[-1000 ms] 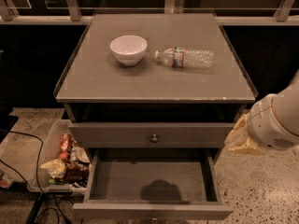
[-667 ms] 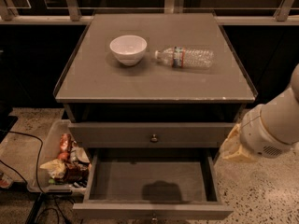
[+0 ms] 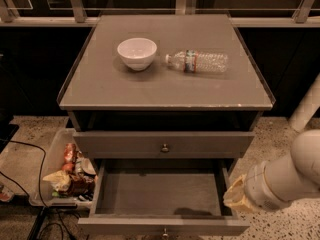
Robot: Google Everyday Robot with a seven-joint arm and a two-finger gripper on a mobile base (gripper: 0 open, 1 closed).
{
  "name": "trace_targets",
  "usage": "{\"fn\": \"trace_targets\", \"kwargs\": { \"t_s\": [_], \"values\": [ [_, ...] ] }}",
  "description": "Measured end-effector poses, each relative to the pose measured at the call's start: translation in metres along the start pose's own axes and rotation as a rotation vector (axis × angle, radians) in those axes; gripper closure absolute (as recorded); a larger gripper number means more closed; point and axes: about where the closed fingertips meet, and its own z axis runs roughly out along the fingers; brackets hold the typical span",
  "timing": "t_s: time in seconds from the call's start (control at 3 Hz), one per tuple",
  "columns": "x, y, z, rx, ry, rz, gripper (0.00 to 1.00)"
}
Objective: Close middle drawer
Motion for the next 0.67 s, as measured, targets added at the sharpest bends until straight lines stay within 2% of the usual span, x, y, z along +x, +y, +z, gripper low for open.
{"fn": "trace_targets", "kwargs": {
  "t_s": [0.33,0.67],
  "values": [
    [0.0149,0.0067,0.0286,0.074,-0.080,-0.024,1.00],
    [0.0162,-0.0018,0.0253,0.118,-0.080,-0.048,1.00]
  ]
}}
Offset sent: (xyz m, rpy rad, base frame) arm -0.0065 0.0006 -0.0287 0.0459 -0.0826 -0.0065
